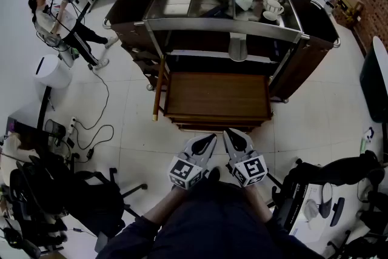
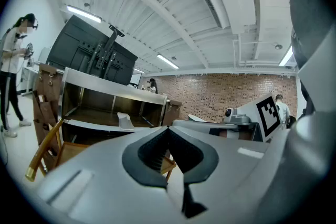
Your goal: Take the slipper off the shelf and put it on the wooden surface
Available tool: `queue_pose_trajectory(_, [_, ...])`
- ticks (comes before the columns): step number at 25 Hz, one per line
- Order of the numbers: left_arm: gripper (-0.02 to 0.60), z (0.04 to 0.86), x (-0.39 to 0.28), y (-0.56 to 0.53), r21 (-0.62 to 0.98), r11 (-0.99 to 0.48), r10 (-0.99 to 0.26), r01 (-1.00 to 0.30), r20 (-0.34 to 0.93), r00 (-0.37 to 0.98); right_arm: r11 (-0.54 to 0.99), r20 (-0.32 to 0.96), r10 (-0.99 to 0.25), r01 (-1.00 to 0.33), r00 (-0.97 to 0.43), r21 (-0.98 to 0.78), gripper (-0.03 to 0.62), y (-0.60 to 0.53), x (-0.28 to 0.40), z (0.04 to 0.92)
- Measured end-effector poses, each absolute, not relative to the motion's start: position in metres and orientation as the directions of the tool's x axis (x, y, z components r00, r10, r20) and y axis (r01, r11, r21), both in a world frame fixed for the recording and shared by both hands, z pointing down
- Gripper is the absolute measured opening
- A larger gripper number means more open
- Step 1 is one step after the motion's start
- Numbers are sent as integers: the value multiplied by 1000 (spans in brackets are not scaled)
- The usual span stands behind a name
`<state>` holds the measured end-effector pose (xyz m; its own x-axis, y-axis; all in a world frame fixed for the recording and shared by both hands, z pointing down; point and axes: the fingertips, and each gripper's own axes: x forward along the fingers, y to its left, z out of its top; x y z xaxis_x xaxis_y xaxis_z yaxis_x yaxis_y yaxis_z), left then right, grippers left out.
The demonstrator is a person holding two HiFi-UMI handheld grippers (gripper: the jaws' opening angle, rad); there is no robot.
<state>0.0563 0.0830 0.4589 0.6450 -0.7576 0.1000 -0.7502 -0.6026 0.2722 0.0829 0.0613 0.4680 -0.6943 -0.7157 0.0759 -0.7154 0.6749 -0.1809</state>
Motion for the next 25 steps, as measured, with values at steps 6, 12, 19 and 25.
queue_pose_trajectory(6, [18,463,46,65,258,-580,-776,-773,116,620,678,79,-712,-713,-698,-180,0,46,77,472])
queue_pose_trajectory(12, [26,462,46,46,242,-600,-770,-763,86,632,670,100,-718,-723,-689,-168,0,25,80,477])
queue_pose_trajectory(19, [47,459,35,0,250,-581,-785,-775,79,614,662,144,-727,-741,-671,-114,8,-41,86,485])
queue_pose_trajectory(25, [133,479,21,-80,254,-577,-782,-776,101,615,627,186,-757,-776,-626,-64,17,-154,87,501])
